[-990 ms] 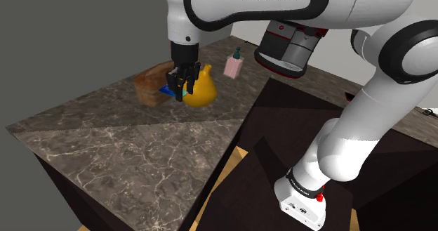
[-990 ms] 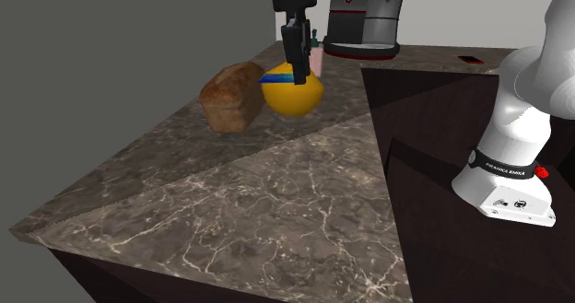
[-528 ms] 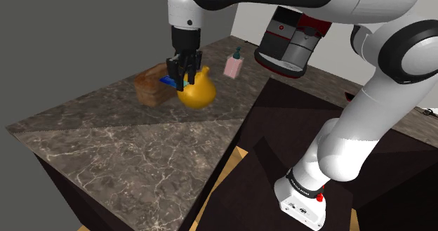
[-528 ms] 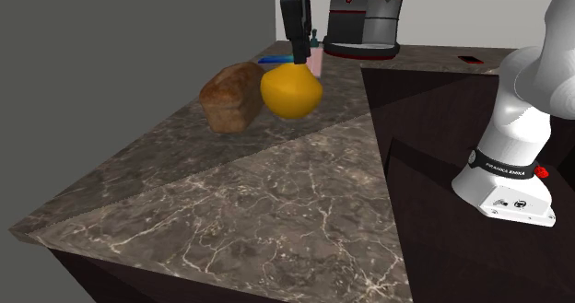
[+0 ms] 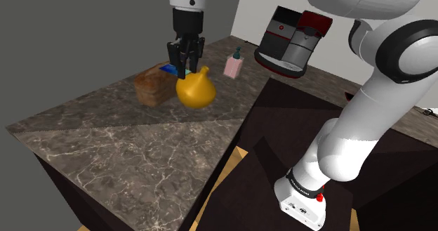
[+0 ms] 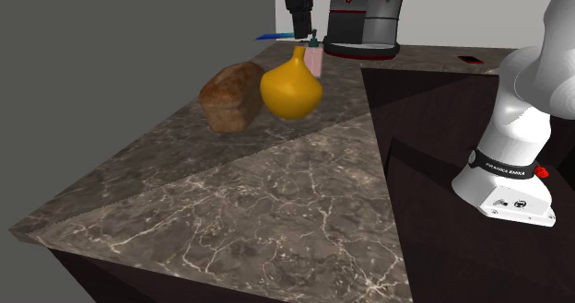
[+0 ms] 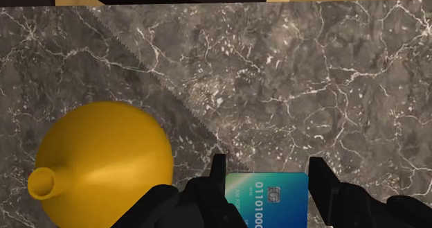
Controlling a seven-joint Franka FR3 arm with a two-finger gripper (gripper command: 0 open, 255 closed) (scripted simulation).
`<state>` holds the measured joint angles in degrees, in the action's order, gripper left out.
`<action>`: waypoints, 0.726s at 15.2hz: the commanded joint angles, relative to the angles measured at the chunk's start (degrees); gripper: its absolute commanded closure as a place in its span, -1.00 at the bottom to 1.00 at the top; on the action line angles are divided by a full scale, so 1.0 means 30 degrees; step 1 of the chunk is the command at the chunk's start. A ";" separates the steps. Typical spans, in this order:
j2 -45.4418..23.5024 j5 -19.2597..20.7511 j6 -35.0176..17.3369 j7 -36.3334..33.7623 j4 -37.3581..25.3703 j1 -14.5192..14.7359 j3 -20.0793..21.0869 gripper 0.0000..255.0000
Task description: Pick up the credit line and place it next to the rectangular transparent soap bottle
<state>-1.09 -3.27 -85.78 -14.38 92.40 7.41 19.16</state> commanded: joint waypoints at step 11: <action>0.1956 0.0221 0.0305 0.4756 0.1823 -0.2268 -0.2451 1.00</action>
<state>4.18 -2.79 -84.83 -1.97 97.18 1.42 12.74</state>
